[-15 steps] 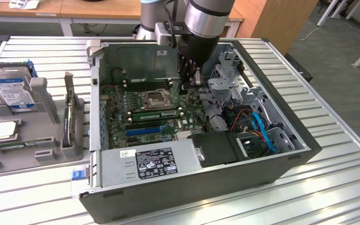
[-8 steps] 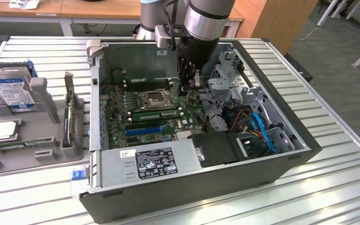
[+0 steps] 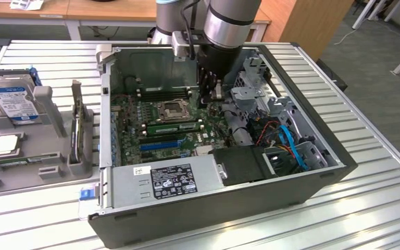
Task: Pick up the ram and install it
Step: 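Press down the ram until it locks into place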
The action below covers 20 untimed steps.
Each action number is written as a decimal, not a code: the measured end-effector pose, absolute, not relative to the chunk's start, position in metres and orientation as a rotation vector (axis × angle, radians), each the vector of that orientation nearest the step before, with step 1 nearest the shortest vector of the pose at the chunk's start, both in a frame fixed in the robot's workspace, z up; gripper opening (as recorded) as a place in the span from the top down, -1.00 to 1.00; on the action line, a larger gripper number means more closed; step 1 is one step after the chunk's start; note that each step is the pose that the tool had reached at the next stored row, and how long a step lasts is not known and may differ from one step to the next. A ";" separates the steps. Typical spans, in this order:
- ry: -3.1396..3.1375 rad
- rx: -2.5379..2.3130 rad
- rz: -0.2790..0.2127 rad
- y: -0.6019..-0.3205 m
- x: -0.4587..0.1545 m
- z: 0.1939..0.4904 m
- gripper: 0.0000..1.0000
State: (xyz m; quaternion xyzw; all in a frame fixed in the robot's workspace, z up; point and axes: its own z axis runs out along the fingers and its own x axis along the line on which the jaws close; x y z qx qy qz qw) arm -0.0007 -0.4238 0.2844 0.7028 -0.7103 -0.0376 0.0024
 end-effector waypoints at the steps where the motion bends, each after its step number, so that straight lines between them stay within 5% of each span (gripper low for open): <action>1: -2.228 2.205 -0.118 -0.424 -0.001 0.284 0.80; 20: -2.228 2.205 -0.118 -0.424 -0.001 0.270 0.80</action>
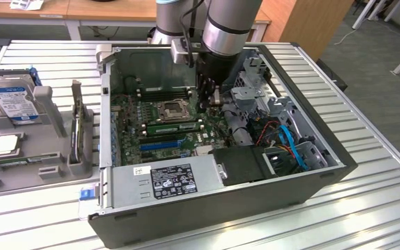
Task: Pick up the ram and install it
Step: 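Press down the ram until it locks into place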
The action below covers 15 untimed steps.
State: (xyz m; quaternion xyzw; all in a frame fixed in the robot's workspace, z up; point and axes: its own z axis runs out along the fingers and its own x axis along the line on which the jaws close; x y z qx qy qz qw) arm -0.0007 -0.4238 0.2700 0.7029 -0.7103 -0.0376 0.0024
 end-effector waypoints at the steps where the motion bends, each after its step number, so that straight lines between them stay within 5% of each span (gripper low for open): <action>1: -2.228 2.205 -0.118 -0.424 -0.001 0.269 0.80; 15: -2.228 2.205 -0.118 -0.424 -0.001 0.257 0.80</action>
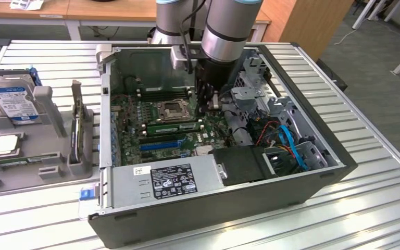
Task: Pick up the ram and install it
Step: 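Press down the ram until it locks into place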
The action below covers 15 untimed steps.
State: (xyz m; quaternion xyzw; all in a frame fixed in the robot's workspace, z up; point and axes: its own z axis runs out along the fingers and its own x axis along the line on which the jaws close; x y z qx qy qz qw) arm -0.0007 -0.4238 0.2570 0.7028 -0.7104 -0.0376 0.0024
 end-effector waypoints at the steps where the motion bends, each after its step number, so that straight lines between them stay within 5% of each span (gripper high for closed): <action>1: -2.228 2.205 -0.118 -0.424 -0.001 0.256 0.80; 15: -2.228 2.205 -0.118 -0.424 -0.001 0.249 0.80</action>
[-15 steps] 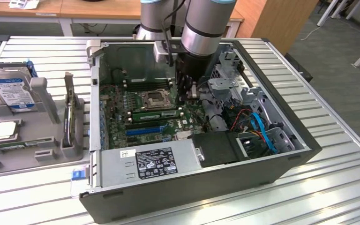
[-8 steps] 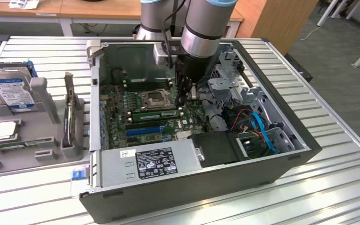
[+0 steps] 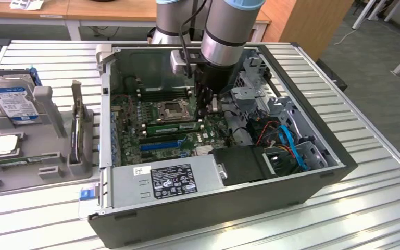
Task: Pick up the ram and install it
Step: 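Press down the ram until it locks into place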
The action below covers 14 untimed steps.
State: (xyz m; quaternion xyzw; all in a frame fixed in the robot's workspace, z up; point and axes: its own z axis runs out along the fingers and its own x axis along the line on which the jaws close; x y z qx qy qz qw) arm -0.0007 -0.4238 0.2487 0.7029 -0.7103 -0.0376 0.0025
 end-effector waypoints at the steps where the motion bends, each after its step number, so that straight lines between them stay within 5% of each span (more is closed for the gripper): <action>1: -2.228 2.205 -0.118 -0.424 -0.001 0.248 0.80; 14: -2.228 2.205 -0.118 -0.424 -0.001 0.242 0.80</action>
